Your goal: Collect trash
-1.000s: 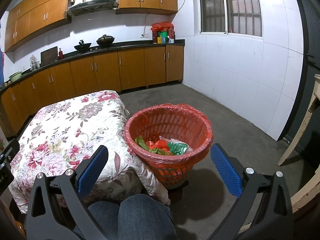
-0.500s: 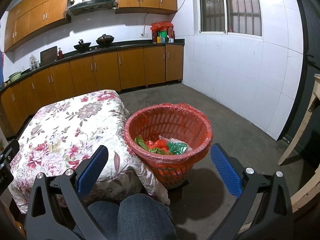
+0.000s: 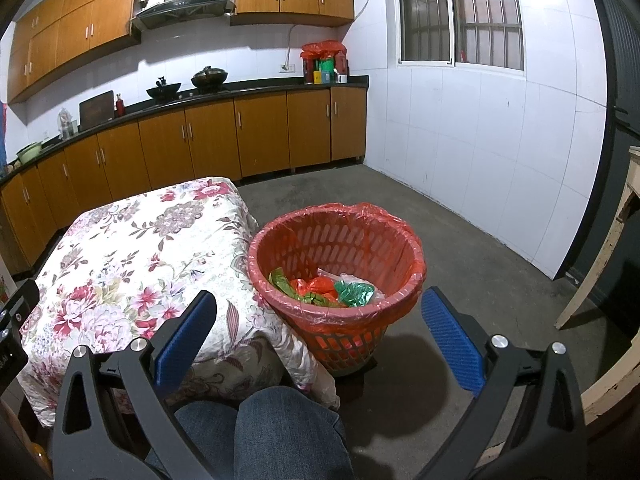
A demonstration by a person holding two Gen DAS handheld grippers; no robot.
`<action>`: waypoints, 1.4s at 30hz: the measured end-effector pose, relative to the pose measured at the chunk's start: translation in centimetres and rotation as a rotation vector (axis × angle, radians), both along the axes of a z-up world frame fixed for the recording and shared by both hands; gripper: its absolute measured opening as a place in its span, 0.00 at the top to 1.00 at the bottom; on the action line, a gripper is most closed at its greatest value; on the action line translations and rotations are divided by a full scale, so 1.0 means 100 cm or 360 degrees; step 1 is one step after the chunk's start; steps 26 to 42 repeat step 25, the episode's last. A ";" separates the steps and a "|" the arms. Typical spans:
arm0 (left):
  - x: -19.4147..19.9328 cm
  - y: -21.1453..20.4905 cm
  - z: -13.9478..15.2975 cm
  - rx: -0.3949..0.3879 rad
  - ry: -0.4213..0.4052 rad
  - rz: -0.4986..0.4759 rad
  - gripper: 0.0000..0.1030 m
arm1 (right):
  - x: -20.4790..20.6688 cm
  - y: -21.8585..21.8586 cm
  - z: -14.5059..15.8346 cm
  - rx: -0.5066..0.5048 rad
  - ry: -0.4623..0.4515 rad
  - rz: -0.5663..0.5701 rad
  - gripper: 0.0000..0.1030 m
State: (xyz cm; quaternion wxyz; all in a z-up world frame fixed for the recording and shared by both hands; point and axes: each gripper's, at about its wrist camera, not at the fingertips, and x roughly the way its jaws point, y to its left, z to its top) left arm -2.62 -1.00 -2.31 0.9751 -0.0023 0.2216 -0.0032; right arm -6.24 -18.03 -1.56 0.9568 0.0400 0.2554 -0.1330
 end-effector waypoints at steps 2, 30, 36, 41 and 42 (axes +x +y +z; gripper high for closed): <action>0.002 0.002 -0.001 -0.0004 0.0005 -0.0001 0.04 | -0.001 0.000 0.000 -0.0001 0.0000 0.0001 0.02; 0.004 0.005 -0.002 -0.0001 0.0022 -0.0001 0.04 | -0.001 -0.001 0.000 0.0002 0.0004 0.0001 0.02; 0.004 0.005 -0.002 -0.0001 0.0022 -0.0001 0.04 | -0.001 -0.001 0.000 0.0002 0.0004 0.0001 0.02; 0.004 0.005 -0.002 -0.0001 0.0022 -0.0001 0.04 | -0.001 -0.001 0.000 0.0002 0.0004 0.0001 0.02; 0.004 0.005 -0.002 -0.0001 0.0022 -0.0001 0.04 | -0.001 -0.001 0.000 0.0002 0.0004 0.0001 0.02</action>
